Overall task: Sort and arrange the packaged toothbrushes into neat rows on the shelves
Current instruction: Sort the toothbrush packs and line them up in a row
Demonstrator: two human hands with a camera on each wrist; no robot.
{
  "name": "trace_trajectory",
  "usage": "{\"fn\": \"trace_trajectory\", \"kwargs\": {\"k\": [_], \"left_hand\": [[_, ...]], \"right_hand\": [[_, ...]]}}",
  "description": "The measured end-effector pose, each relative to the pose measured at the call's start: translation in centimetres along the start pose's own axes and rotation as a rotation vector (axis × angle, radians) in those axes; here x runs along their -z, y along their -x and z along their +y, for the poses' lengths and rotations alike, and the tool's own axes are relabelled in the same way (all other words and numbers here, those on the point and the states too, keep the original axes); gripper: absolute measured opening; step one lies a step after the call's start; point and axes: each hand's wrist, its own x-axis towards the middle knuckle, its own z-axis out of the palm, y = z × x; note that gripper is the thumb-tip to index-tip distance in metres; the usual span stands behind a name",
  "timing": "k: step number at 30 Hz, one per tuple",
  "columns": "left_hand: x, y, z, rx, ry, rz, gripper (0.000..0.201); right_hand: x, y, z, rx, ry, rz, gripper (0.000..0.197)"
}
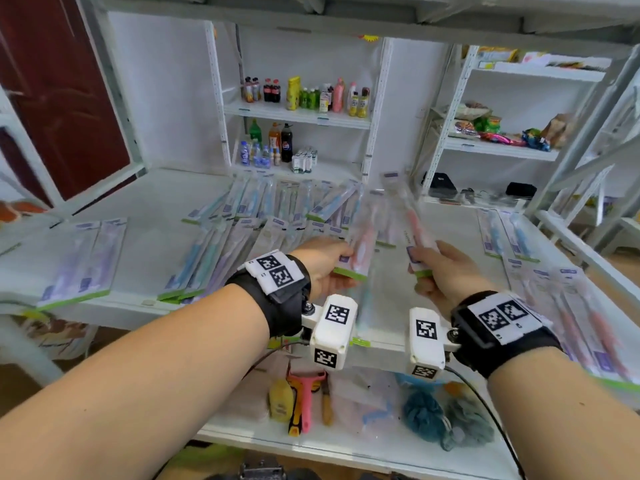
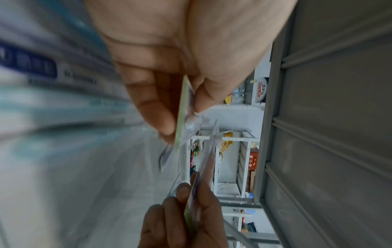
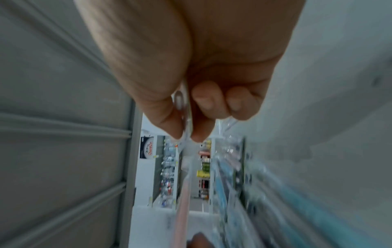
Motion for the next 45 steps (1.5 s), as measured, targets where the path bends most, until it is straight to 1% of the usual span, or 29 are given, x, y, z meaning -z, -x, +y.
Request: {"fn": "trace_trajectory", "kwargs": {"k": [2,4,7,9,11,13,15,17,20,22,24,26,29,32,35,37,39,43,45], "left_hand": [[2.7,-0.2,0.5,-0.067,0.020,0.056,0.019],[5.8,-0.4,1.0,-0.106,0.027,0.112,0.015],[11.0,-0.7,1.8,-0.146,-0.030,0.220,0.018],[14.8,-0.9,2.5,-0.168,-0.049,0.297,0.022],[18.6,-1.2,3.4,-0.180,-0.036,0.338,0.023],[22.3,-1.4,4.4,-0.174,0.006,0.361,0.021],[26.0,-1.6,5.3,-0.156,0.048,0.376,0.015],[29.6,-2.0,6.1,-0.134,0.050,0.404,0.011],[34.3,-2.7,6.8,-0.100,0.022,0.452,0.020],[37.0,-3.5,7.2,-0.085,0.014,0.458,0.022],[38.8,-4.4,7.2,-0.065,0.007,0.460,0.022],[40.6,-5.4,7.4,-0.048,0.004,0.438,0.022],[42.7,-7.0,7.5,-0.026,0.039,0.394,0.026],[44.0,-8.9,7.9,0.005,0.085,0.385,0.027],[45.2,-10.3,8.4,0.032,0.097,0.368,0.024],[45.9,-11.3,8.4,0.015,0.079,0.318,0.022],[46.5,-11.9,8.4,-0.007,0.072,0.282,0.024],[47.1,-12.9,8.2,-0.001,0.077,0.258,0.024],[47.4,-13.3,7.9,0.013,0.046,0.245,0.024]], "right_hand": [[-3.2,-0.3,-0.2,0.011,0.008,-0.037,0.007],[-6.8,-0.8,-0.3,0.001,-0.019,-0.087,0.014],[-12.8,-1.7,-0.3,-0.061,-0.061,-0.185,0.017],[-17.0,-2.2,-0.4,-0.105,-0.077,-0.223,0.013],[-21.3,-2.8,-0.4,-0.137,-0.072,-0.243,0.015],[-25.5,-3.4,-0.4,-0.147,-0.043,-0.265,0.017],[-29.7,-4.0,-0.2,-0.142,0.008,-0.297,0.019],[-33.7,-4.6,0.0,-0.140,0.050,-0.329,0.019],[-38.6,-5.5,0.6,-0.137,0.095,-0.350,0.012],[-41.1,-6.3,1.2,-0.119,0.119,-0.331,0.015],[-42.8,-7.0,1.8,-0.129,0.131,-0.318,0.016],[-44.6,-7.6,2.5,-0.147,0.147,-0.293,0.007],[-46.8,-8.8,3.6,-0.169,0.195,-0.251,0.030],[-48.4,-9.8,4.3,-0.201,0.213,-0.231,0.035],[-49.4,-10.6,4.5,-0.226,0.232,-0.212,0.039],[-49.7,-10.9,4.6,-0.224,0.262,-0.221,0.041],[-49.8,-11.2,4.5,-0.227,0.264,-0.242,0.044],[-49.7,-11.5,4.5,-0.229,0.299,-0.332,0.043],[-49.6,-11.4,4.6,-0.227,0.311,-0.350,0.045]]}}
